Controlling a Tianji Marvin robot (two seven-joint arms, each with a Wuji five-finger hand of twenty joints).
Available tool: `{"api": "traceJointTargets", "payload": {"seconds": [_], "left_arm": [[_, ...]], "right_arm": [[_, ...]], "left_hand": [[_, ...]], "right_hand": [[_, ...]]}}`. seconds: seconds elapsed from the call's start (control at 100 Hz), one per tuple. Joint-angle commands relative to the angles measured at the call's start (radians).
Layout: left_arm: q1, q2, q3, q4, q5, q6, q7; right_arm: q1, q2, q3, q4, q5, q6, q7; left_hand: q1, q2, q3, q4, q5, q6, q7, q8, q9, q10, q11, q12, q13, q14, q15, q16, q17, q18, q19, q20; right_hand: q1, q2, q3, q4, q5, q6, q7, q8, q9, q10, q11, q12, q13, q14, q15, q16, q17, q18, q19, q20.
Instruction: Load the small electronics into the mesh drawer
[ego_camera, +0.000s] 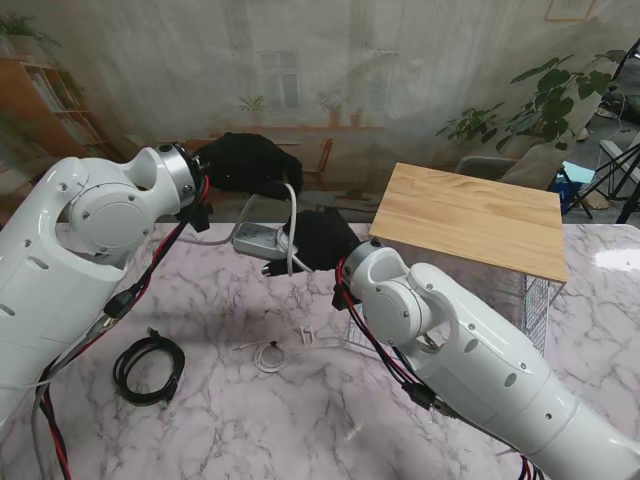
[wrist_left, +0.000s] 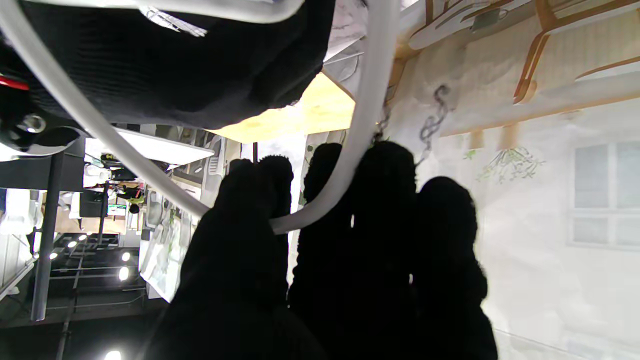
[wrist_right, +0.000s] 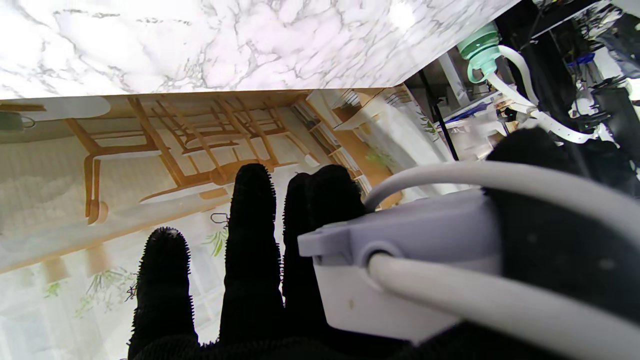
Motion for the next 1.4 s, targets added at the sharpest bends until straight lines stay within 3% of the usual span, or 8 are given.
{"api": "traceJointTargets", "payload": {"seconds": [0.0, 0.49, 0.81, 1.39], "left_arm": [[-0.030, -0.008, 0.002, 0.012, 0.005, 0.013, -0.009], [-0.102, -0.001, 0.128, 0.126, 0.008, 0.034, -0.072], [-0.127, -0.002, 0.192, 0.193, 0.000, 0.064, -0.086], [-0.179, 0.012, 0.325, 0.263, -0.032, 0.043, -0.160]], "right_arm": [[-0.024, -0.001, -0.008, -0.011, 0.007, -0.010, 0.015], [-0.126, 0.012, 0.046, -0.116, 0.041, -0.080, 0.016], [-0.179, 0.015, 0.099, -0.170, 0.067, -0.077, 0.013], [-0.236, 0.004, 0.159, -0.214, 0.093, -0.073, -0.050]], "left_hand": [[0.086, 0.101, 0.103, 0.025, 0.006, -0.032, 0.026, 0.015, 0.032, 0.011, 0.042, 0.016, 0.027, 0.000, 0.037, 0.014, 0.012, -0.023, 0.047, 0.025], [0.088, 0.108, 0.092, 0.023, 0.003, -0.040, 0.024, 0.010, 0.025, 0.011, 0.041, 0.020, 0.013, 0.004, 0.031, 0.016, -0.009, -0.024, 0.033, 0.026], [0.088, 0.115, 0.092, 0.022, 0.003, -0.039, 0.010, -0.013, 0.014, 0.015, 0.032, 0.018, -0.004, 0.018, 0.020, 0.017, -0.030, -0.017, 0.022, 0.031], [0.088, 0.120, 0.090, 0.021, 0.001, -0.043, -0.009, -0.053, 0.003, 0.019, 0.031, 0.021, -0.025, 0.032, 0.016, 0.023, -0.058, -0.005, 0.011, 0.042]], "right_hand": [[0.168, 0.194, 0.354, 0.009, 0.067, -0.157, 0.079, 0.013, 0.012, -0.051, 0.054, 0.003, -0.010, -0.007, 0.048, 0.005, -0.019, 0.007, -0.017, 0.015], [0.165, 0.191, 0.359, 0.008, 0.072, -0.160, 0.077, 0.012, 0.018, -0.053, 0.051, 0.005, -0.004, -0.009, 0.046, 0.005, -0.014, 0.007, -0.016, 0.015], [0.167, 0.190, 0.360, 0.007, 0.072, -0.158, 0.076, 0.013, 0.018, -0.050, 0.050, 0.005, -0.005, -0.005, 0.047, 0.006, -0.014, 0.007, -0.015, 0.014], [0.168, 0.193, 0.358, 0.006, 0.074, -0.156, 0.074, 0.014, 0.018, -0.051, 0.053, 0.007, -0.003, -0.006, 0.049, 0.007, -0.011, 0.007, -0.012, 0.014]]}}
